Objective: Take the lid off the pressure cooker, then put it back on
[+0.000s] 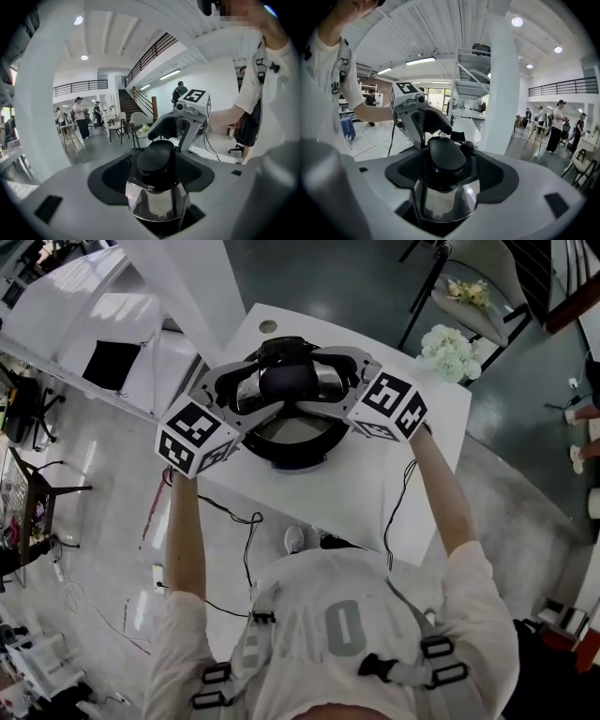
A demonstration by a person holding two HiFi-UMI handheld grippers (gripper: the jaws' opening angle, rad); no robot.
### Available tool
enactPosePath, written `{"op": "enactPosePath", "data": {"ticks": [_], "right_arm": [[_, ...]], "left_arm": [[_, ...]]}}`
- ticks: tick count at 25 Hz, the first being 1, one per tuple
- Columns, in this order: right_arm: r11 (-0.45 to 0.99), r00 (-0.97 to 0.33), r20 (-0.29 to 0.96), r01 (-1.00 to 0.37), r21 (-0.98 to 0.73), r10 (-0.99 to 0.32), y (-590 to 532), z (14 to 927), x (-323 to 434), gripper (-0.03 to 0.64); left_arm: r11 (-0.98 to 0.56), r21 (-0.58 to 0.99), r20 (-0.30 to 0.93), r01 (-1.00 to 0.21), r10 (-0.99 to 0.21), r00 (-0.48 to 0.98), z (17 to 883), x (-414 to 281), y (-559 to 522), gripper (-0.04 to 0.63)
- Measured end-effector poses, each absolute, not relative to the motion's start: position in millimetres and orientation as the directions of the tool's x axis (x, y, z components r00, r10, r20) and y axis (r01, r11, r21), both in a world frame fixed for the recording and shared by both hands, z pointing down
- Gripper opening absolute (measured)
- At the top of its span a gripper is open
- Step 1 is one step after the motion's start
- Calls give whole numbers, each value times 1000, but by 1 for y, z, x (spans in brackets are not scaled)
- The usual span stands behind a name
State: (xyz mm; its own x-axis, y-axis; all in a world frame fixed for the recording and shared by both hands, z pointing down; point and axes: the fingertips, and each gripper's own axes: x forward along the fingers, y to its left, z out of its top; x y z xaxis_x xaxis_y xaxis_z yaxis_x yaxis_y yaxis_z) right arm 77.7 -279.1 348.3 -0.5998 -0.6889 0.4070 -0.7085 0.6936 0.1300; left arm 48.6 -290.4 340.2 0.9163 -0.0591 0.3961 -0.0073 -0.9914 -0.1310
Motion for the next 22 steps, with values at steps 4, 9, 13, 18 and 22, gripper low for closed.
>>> {"op": "enactPosePath", "data": {"ticks": [4,9,13,18,22], "right_arm": [[719,-619,425,-685,121,-661,-284,355,75,335],[742,-649,425,-664,89,-631,-287,358,73,325],[760,-668,431,-647,65,-606,-287,360,71,307],[769,-677,434,-636,60,-594,-285,360,68,273],[755,-663,432,-653,65,-611,-284,360,69,273]], "left_arm": [[-994,-111,414,14,-33,910,347,50,-293,300],[-996,-60,427,68,36,904,351,53,-292,276],[-993,-44,441,106,76,894,354,55,-290,259],[-991,-36,438,129,101,893,355,54,-291,258],[-989,-31,437,145,117,892,354,55,-291,256]]}}
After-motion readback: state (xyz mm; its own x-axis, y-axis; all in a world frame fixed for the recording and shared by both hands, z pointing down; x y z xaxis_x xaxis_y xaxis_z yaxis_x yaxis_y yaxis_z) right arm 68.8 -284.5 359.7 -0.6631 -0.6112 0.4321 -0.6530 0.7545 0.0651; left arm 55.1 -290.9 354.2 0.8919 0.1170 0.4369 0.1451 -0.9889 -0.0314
